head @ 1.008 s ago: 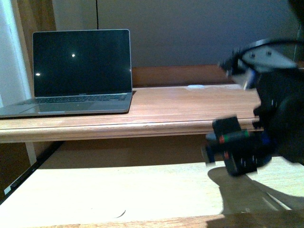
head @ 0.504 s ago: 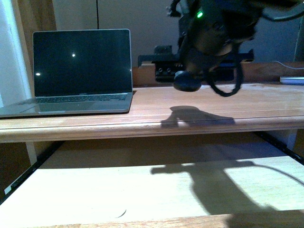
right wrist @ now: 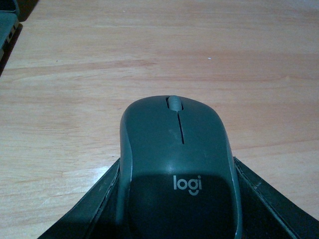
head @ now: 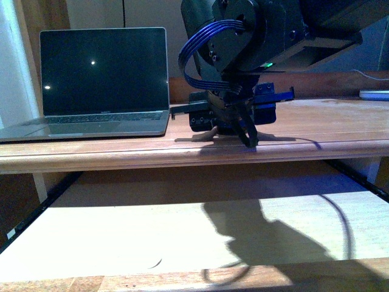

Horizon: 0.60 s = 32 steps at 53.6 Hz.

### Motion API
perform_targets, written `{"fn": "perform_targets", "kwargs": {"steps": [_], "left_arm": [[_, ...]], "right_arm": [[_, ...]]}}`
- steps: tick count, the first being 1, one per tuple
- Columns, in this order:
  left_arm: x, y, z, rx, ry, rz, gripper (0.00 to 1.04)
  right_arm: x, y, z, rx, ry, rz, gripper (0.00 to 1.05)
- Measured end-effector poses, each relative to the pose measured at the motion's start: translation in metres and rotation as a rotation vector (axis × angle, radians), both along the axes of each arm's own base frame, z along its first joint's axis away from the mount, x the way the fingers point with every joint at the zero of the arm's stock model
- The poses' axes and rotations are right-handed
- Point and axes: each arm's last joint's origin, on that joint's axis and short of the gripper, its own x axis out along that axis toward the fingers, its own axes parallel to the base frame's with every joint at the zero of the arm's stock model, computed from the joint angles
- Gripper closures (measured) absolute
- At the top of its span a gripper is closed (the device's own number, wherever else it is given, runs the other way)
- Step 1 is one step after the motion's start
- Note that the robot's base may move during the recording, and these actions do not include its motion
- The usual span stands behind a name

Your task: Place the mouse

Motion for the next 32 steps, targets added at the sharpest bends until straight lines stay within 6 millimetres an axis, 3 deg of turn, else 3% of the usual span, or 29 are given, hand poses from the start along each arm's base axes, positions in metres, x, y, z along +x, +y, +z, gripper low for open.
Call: {"fn": "perform_targets", "kwargs": {"steps": [11,15,17,25,32], "left_arm": [[0.0,0.0,0.0,0.0,0.0,0.0,0.08],[0.0,0.0,0.0,0.0,0.0,0.0,0.08],[0.0,0.0,0.0,0.0,0.0,0.0,0.08],[0.0,0.0,0.0,0.0,0.0,0.0,0.08],[0.0,0.0,0.0,0.0,0.0,0.0,0.08]], "right_arm": [[-0.002,-0.006,-0.009,0.048,-0.025,0.048,0.22],[-0.008,-0.018,-0.006,0.1,-0.058,0.083,0.1],[-0.014,-0.028,0.001,0.143,-0.088,0.104,0.06],[-0.061,-0.097,0.049,0.256,-0.337,0.239,0.07],[-0.107,-0.15,0.053,0.215,-0.429,0.411,0.07]]}}
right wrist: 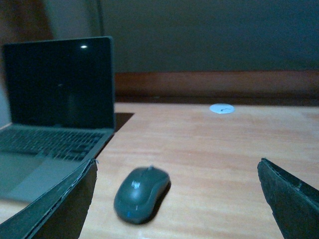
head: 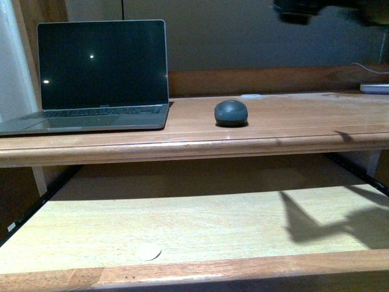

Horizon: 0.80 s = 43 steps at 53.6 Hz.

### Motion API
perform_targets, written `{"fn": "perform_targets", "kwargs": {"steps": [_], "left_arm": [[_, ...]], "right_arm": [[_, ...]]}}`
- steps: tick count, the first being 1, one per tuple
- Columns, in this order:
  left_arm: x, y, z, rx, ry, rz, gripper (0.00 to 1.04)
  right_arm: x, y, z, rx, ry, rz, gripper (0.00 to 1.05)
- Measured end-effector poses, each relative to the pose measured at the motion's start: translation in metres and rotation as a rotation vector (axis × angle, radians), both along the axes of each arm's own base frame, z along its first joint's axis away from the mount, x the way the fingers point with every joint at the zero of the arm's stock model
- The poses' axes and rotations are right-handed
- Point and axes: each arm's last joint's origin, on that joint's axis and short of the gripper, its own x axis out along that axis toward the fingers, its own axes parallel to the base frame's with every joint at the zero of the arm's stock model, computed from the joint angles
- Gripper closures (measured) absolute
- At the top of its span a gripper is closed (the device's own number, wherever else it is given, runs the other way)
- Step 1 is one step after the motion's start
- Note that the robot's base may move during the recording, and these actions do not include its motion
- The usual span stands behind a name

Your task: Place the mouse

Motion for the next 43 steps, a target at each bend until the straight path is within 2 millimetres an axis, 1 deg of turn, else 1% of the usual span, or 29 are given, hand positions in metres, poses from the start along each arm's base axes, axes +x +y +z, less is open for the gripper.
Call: {"fn": "perform_targets", "kwargs": {"steps": [3,4,5,7,9,10,11,14,16,20,23,24,26,33,39,43], "left_arm": [[0.0,0.0,0.0,0.0,0.0,0.0,0.08],[0.0,0.0,0.0,0.0,0.0,0.0,0.08],[0.0,0.0,0.0,0.0,0.0,0.0,0.08],[0.0,0.0,0.0,0.0,0.0,0.0,0.08],[0.0,0.0,0.0,0.0,0.0,0.0,0.08],[0.0,0.0,0.0,0.0,0.0,0.0,0.08],[0.0,0.0,0.0,0.0,0.0,0.0,0.08],[0.0,0.0,0.0,0.0,0.0,0.0,0.08],[0.0,0.0,0.0,0.0,0.0,0.0,0.08],[0.0,0.0,0.0,0.0,0.0,0.0,0.08],[0.0,0.0,0.0,0.0,0.0,0.0,0.08],[0.0,0.0,0.0,0.0,0.0,0.0,0.08],[0.0,0.0,0.0,0.0,0.0,0.0,0.08],[0.0,0.0,0.0,0.0,0.0,0.0,0.08],[0.0,0.0,0.0,0.0,0.0,0.0,0.08],[0.0,0.0,0.0,0.0,0.0,0.0,0.08]], "right_arm": [[-0.015,-0.016,-0.01,-0.045,-0.008,0.064,0.07],[-0.022,-0.023,-0.017,-0.069,-0.005,0.097,0.07],[-0.025,-0.026,-0.021,-0.081,-0.002,0.113,0.07],[-0.034,-0.036,-0.034,-0.117,0.011,0.16,0.07],[-0.046,-0.048,-0.052,-0.158,0.033,0.22,0.07],[-0.048,-0.05,-0.057,-0.173,0.035,0.234,0.07],[-0.054,-0.056,-0.066,-0.194,0.048,0.262,0.07],[-0.065,-0.065,-0.083,-0.228,0.075,0.318,0.07],[-0.076,-0.074,-0.098,-0.251,0.106,0.365,0.07],[-0.095,-0.085,-0.118,-0.289,0.141,0.483,0.07],[-0.105,-0.09,-0.128,-0.306,0.159,0.552,0.07],[-0.106,-0.091,-0.128,-0.308,0.158,0.556,0.07],[-0.113,-0.096,-0.138,-0.323,0.178,0.616,0.07],[-0.122,-0.096,-0.156,-0.372,0.24,0.667,0.07],[-0.123,-0.083,-0.176,-0.477,0.257,0.704,0.07],[-0.119,-0.074,-0.181,-0.516,0.233,0.698,0.07]]}}
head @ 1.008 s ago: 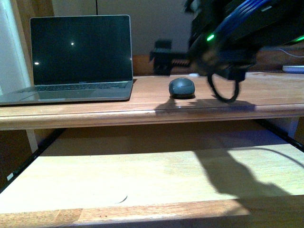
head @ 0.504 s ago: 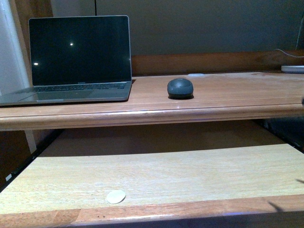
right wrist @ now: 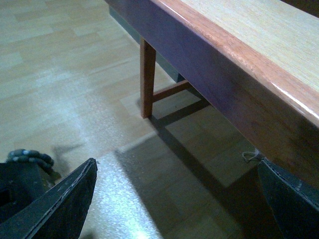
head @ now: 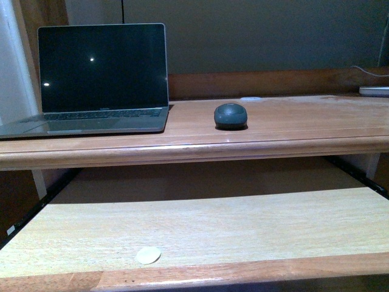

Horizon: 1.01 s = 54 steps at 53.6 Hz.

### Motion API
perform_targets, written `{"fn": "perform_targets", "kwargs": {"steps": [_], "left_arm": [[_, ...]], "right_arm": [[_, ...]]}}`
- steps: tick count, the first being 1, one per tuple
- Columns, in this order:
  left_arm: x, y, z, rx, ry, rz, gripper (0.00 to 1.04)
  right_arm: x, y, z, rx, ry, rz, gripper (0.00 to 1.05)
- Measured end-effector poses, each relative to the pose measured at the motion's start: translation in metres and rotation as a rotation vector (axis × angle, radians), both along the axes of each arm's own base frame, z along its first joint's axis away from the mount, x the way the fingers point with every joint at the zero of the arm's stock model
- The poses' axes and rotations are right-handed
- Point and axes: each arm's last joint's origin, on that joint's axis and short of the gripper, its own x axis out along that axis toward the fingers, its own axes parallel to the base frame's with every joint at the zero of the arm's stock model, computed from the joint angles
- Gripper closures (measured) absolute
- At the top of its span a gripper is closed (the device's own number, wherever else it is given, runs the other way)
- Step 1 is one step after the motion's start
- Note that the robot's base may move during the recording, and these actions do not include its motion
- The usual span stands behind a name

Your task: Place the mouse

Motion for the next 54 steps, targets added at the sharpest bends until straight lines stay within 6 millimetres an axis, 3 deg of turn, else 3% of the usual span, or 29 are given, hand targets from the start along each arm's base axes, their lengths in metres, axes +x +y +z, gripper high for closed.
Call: {"fn": "perform_targets", "kwargs": {"steps": [4,5,13,19,25,33,38,46,54], "left_arm": [[0.0,0.0,0.0,0.0,0.0,0.0,0.08],[0.0,0.0,0.0,0.0,0.0,0.0,0.08],[0.0,0.0,0.0,0.0,0.0,0.0,0.08],[0.0,0.0,0.0,0.0,0.0,0.0,0.08],[0.0,0.0,0.0,0.0,0.0,0.0,0.08],[0.0,0.0,0.0,0.0,0.0,0.0,0.08],[0.0,0.0,0.0,0.0,0.0,0.0,0.08],[0.0,0.0,0.0,0.0,0.0,0.0,0.08],[0.0,0.0,0.0,0.0,0.0,0.0,0.08]], "right_arm": [[0.007,0.01,-0.002,-0.009,-0.04,-0.012,0.07],[0.065,0.069,-0.005,0.015,-0.103,-0.223,0.07],[0.114,0.115,0.003,0.058,-0.09,-0.399,0.07],[0.14,0.144,0.004,0.069,-0.065,-0.481,0.07],[0.143,0.17,-0.006,0.028,-0.035,-0.516,0.07],[0.143,0.17,-0.003,0.065,-0.027,-0.53,0.07],[0.137,0.156,0.008,0.111,-0.034,-0.566,0.07],[0.111,0.103,0.051,0.259,-0.04,-0.71,0.07],[0.064,0.053,0.062,0.348,0.027,-0.818,0.07]]}}
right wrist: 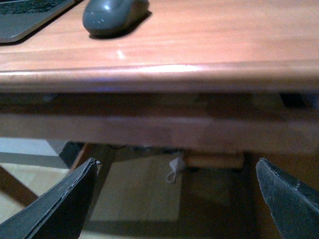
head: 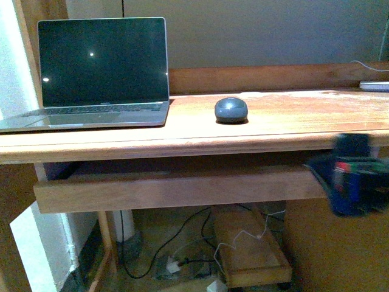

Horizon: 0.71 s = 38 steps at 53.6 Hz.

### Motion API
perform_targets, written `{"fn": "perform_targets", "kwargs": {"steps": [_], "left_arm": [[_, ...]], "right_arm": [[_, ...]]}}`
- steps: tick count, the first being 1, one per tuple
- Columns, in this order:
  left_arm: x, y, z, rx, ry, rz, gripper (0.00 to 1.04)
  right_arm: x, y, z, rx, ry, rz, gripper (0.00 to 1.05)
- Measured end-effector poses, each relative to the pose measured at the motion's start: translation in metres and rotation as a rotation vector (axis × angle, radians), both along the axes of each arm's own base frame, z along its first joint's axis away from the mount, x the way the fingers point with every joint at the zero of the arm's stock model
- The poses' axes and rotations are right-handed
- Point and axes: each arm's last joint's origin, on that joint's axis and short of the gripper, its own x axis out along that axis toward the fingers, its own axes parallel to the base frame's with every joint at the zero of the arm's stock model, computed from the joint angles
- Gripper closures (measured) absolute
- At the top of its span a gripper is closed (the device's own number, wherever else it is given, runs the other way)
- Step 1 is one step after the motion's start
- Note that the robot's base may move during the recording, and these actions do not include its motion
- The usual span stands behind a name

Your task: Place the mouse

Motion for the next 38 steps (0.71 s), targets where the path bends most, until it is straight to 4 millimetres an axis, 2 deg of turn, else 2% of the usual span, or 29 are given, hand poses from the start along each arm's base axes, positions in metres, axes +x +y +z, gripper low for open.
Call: {"fn": "perform_targets", "kwargs": {"steps": [10,19,26,35,37,38], "left_arm": [[0.0,0.0,0.0,0.0,0.0,0.0,0.08],[0.0,0.0,0.0,0.0,0.0,0.0,0.08],[0.0,0.0,0.0,0.0,0.0,0.0,0.08],[0.0,0.0,0.0,0.0,0.0,0.0,0.08],[0.0,0.0,0.0,0.0,0.0,0.001,0.08],[0.0,0.0,0.0,0.0,0.0,0.0,0.08]], "right_arm": [[-0.079,-0.044,-0.015,0.093,0.091,-0.011,0.07],[-0.131,-0.064,-0.022,0.143,0.073,-0.027,0.07],[-0.144,-0.072,-0.027,0.177,0.005,-0.009,0.07],[-0.145,-0.082,-0.062,0.156,0.051,-0.026,0.07],[-0.145,-0.084,-0.061,0.139,0.014,-0.051,0.1],[-0.145,-0.085,-0.058,0.105,-0.047,-0.119,0.13]]}}
